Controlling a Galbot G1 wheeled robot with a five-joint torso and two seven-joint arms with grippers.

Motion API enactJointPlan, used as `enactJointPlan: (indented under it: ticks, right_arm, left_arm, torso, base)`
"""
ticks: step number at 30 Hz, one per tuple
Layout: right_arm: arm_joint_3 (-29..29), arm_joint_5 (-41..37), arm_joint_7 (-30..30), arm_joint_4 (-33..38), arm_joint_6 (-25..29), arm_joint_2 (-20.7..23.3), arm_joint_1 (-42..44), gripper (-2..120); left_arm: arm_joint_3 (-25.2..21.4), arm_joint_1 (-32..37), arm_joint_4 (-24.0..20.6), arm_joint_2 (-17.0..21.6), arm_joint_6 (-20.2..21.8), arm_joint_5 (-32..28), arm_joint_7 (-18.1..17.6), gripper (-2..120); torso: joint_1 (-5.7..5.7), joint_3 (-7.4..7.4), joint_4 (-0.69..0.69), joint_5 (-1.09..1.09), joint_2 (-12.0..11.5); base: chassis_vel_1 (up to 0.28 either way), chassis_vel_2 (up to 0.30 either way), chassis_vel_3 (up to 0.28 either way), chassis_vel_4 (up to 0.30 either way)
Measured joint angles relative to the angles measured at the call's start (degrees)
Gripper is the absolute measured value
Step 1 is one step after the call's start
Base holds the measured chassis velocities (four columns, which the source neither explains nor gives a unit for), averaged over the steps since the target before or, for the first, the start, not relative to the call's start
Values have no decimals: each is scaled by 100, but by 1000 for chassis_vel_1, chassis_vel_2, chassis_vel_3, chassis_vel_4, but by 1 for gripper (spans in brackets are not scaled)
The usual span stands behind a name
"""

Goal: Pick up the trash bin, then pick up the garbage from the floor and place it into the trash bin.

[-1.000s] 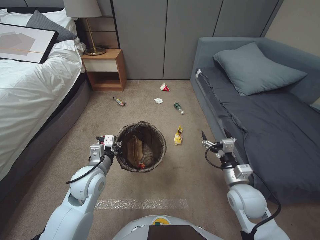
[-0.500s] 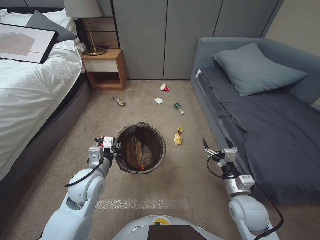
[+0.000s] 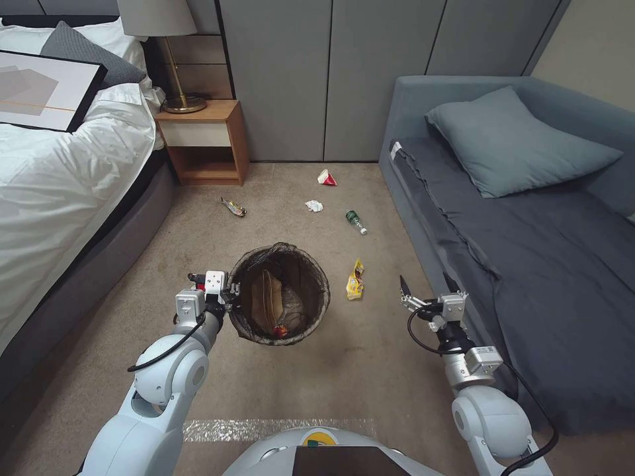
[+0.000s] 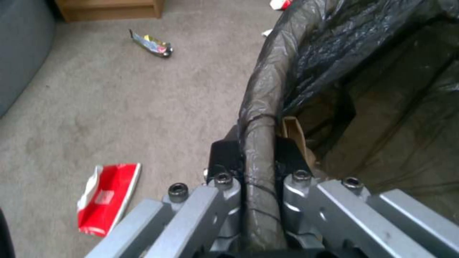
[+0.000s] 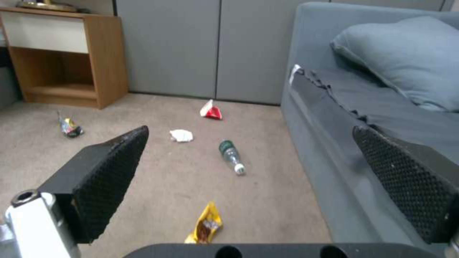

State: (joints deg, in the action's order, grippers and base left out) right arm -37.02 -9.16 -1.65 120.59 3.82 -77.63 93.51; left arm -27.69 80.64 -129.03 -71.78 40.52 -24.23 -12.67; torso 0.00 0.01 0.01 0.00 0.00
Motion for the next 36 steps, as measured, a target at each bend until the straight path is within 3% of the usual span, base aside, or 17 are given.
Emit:
enactJointPlan:
  ticks: [36]
  right_arm:
    - [52,10,30,-46,-44,-12,2,100]
  left_arm:
    - [1,17,-12,26,-22,-4,60,5]
  torso:
    - [0,-1,0,0,0]
  base:
    - [-111,118,112,-112]
